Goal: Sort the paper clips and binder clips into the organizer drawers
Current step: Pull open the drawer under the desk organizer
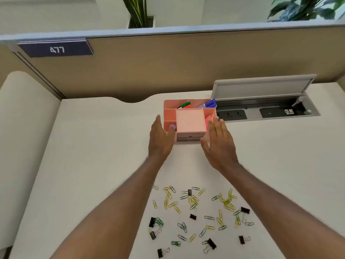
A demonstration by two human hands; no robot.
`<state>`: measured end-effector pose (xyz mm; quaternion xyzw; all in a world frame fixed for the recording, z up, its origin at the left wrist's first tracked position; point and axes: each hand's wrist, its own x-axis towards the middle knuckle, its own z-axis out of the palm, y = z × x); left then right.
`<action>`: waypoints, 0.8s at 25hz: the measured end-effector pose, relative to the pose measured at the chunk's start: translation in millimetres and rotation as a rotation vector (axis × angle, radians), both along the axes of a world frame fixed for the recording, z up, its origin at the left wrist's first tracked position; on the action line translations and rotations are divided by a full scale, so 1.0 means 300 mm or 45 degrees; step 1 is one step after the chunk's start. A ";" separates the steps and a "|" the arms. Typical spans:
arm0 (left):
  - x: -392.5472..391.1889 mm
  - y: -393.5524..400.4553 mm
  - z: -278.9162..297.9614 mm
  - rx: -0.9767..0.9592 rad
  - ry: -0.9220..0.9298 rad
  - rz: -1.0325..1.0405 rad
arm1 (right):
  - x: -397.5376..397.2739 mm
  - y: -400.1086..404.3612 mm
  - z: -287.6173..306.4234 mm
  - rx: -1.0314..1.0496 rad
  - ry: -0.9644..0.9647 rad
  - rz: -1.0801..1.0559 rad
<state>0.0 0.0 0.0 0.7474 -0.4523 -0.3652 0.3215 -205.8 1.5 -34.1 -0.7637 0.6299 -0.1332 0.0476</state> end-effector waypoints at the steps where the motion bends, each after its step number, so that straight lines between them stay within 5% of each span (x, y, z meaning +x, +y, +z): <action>1: -0.007 -0.018 -0.010 0.027 0.148 0.074 | 0.002 -0.003 -0.007 0.006 -0.021 -0.016; 5: -0.002 -0.029 -0.049 0.109 0.663 0.272 | -0.003 -0.006 -0.036 0.061 -0.120 -0.031; 11: 0.009 0.000 -0.031 0.086 0.996 0.291 | 0.026 0.021 -0.001 0.065 -0.543 -0.171; 15: 0.030 0.017 -0.064 0.087 1.053 0.239 | 0.127 0.116 0.032 0.109 -1.344 -0.760; 18: 0.032 0.020 -0.075 0.071 1.032 0.227 | 0.184 0.133 0.040 0.707 -2.121 -1.139; 20: 0.028 0.023 -0.078 0.056 1.014 0.229 | 0.199 0.123 0.049 1.008 -2.412 -1.157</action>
